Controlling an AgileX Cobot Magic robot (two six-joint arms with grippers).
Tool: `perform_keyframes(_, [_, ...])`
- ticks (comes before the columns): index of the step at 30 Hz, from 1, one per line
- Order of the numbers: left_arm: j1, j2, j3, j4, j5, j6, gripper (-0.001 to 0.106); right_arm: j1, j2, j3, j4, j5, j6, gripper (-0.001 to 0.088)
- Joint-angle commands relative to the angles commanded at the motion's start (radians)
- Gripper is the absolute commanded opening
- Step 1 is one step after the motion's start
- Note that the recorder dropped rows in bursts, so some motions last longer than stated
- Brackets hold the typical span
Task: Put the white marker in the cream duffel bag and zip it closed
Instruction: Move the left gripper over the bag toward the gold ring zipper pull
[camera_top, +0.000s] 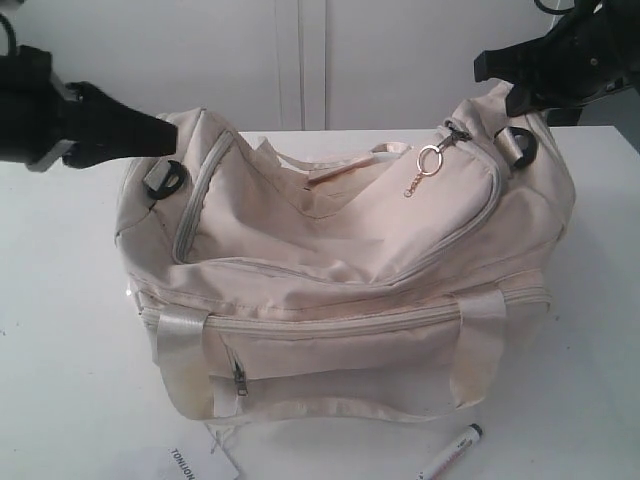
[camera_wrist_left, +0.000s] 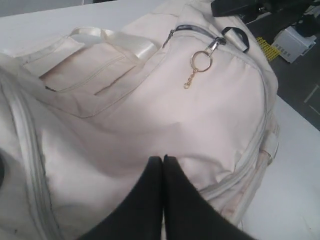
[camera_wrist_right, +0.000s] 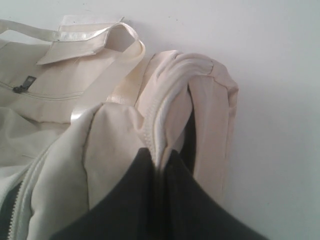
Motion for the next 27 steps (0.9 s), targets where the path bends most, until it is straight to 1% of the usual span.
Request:
perform_keyframes(1, [-0.012, 0.023, -0.015, -0.003, -0.003, 0.007, 0.0, 0.0, 0.0, 0.0, 0.012, 0.0, 0.0, 0.0])
perform_keyframes(2, [-0.04, 0.073, -0.054, -0.016, 0.0, 0.016, 0.0, 0.0, 0.0, 0.0, 0.02, 0.002, 0.0, 0.0])
perform_keyframes(3, [-0.053, 0.093, -0.073, -0.016, 0.0, 0.016, 0.0, 0.0, 0.0, 0.0, 0.021, 0.004, 0.0, 0.0])
perform_keyframes(4, [-0.077, 0.142, -0.112, -0.016, -0.004, 0.016, 0.0, 0.0, 0.0, 0.0, 0.021, 0.004, 0.0, 0.0])
perform_keyframes(5, [-0.085, 0.162, -0.129, -0.018, -0.004, 0.018, 0.0, 0.0, 0.0, 0.0, 0.021, 0.004, 0.0, 0.0])
perform_keyframes(8, [-0.138, 0.28, -0.226, -0.047, 0.004, 0.106, 0.0, 0.0, 0.0, 0.0, 0.021, 0.004, 0.0, 0.0])
perform_keyframes(9, [-0.146, 0.303, -0.241, -0.059, 0.008, 0.121, 0.0, 0.0, 0.0, 0.0, 0.021, 0.004, 0.0, 0.0])
perform_keyframes(10, [-0.16, 0.351, -0.281, -0.07, 0.015, 0.127, 0.0, 0.0, 0.0, 0.0, 0.021, 0.004, 0.0, 0.0])
perform_keyframes(13, [-0.169, 0.428, -0.347, -0.09, 0.065, 0.134, 0.0, 0.0, 0.0, 0.0, 0.021, 0.004, 0.0, 0.0])
perform_keyframes(16, [-0.169, 0.481, -0.398, -0.146, 0.134, 0.183, 0.0, 0.0, 0.0, 0.0, 0.021, 0.004, 0.0, 0.0])
perform_keyframes(19, [-0.17, 0.526, -0.447, -0.16, 0.163, 0.229, 0.0, 0.0, 0.0, 0.0, 0.021, 0.004, 0.0, 0.0])
perform_keyframes(21, [-0.179, 0.547, -0.479, -0.162, 0.161, 0.235, 0.0, 0.0, 0.0, 0.0, 0.021, 0.004, 0.0, 0.0])
perform_keyframes(25, [-0.202, 0.59, -0.548, -0.164, 0.147, 0.314, 0.0, 0.0, 0.0, 0.0, 0.021, 0.004, 0.0, 0.0])
perform_keyframes(27, [-0.216, 0.611, -0.582, -0.164, 0.127, 0.334, 0.0, 0.0, 0.0, 0.0, 0.021, 0.004, 0.0, 0.0])
